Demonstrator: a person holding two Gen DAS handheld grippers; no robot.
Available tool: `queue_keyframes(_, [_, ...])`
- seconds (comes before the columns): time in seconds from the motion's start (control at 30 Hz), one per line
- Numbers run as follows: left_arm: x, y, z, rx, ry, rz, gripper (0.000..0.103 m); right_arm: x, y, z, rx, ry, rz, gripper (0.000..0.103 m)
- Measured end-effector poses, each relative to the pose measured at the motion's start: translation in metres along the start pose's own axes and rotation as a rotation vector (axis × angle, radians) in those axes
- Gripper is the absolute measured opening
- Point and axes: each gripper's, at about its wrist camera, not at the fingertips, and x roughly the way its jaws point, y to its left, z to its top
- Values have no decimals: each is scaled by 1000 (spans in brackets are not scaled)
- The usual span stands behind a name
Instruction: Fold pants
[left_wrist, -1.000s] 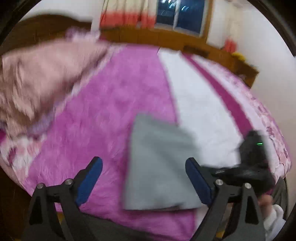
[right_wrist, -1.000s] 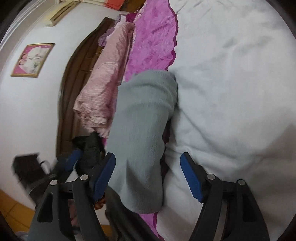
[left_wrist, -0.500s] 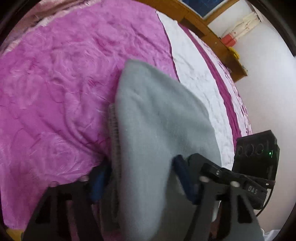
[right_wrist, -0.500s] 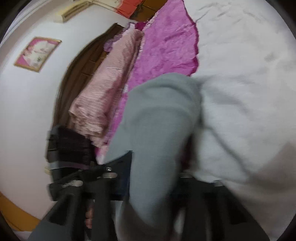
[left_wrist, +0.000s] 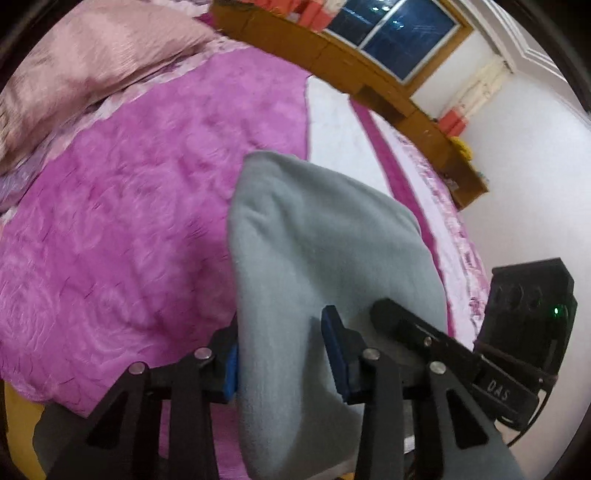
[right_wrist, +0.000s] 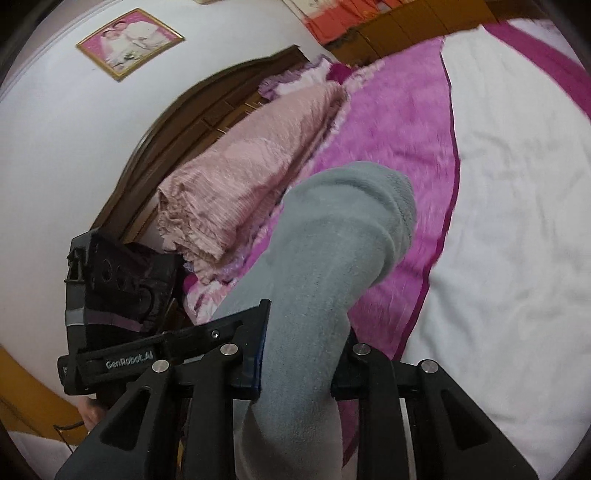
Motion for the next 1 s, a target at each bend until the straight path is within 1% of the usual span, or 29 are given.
queue_keyframes(0.1, [2, -26, 13, 11, -10, -44, 40, -20, -5, 19, -10, -31, -1, 17])
queue_keyframes(0.17, [13, -47, 25, 23, -14, -62, 40, -36, -16, 34, -19, -41, -10, 17])
queue_keyframes(0.27, [49, -85, 43, 64, 0, -70, 40, -56, -51, 58, 16, -49, -22, 17])
queue_keyframes(0.33, [85, -115, 56, 96, 18, -76, 40, -67, -84, 73, 51, -61, -30, 17])
queue_keyframes(0.4, [120, -142, 65, 120, 35, -91, 40, -79, -126, 88, 87, -77, -44, 17])
queue_keyframes(0.43, [147, -163, 72, 141, 44, -93, 40, -85, -156, 97, 102, -80, -58, 17])
queue_keyframes(0.5, [190, -192, 78, 186, 52, -84, 40, -92, -206, 111, 127, -78, -92, 17])
queue_keyframes(0.53, [217, -207, 81, 201, 63, -76, 40, -97, -234, 116, 154, -81, -110, 17])
queue_keyframes(0.57, [246, -222, 81, 215, 80, -77, 40, -102, -257, 120, 176, -83, -131, 17])
queue_keyframes(0.63, [296, -243, 73, 201, 121, -85, 40, -114, -304, 123, 226, -76, -202, 17])
queue_keyframes(0.67, [310, -248, 69, 199, 132, -92, 40, -121, -324, 122, 244, -71, -240, 17])
queue_keyframes(0.7, [322, -254, 63, 199, 137, -97, 40, -125, -335, 120, 248, -62, -253, 17])
queue_keyframes(0.77, [331, -259, 56, 222, 105, -73, 40, -127, -344, 113, 223, -57, -226, 17])
queue_keyframes(0.83, [329, -259, 49, 248, 70, -47, 40, -123, -340, 108, 178, -60, -256, 18])
queue_keyframes(0.9, [330, -253, 49, 258, 59, -49, 40, -121, -337, 109, 142, -71, -287, 20])
queue_keyframes(0.93, [329, -250, 48, 262, 60, -54, 40, -121, -335, 109, 131, -74, -305, 25])
queue_keyframes(0.97, [326, -248, 47, 271, 63, -59, 40, -121, -332, 108, 118, -71, -340, 35])
queue_keyframes(1.0, [322, -248, 46, 290, 58, -48, 40, -122, -330, 107, 107, -67, -375, 40])
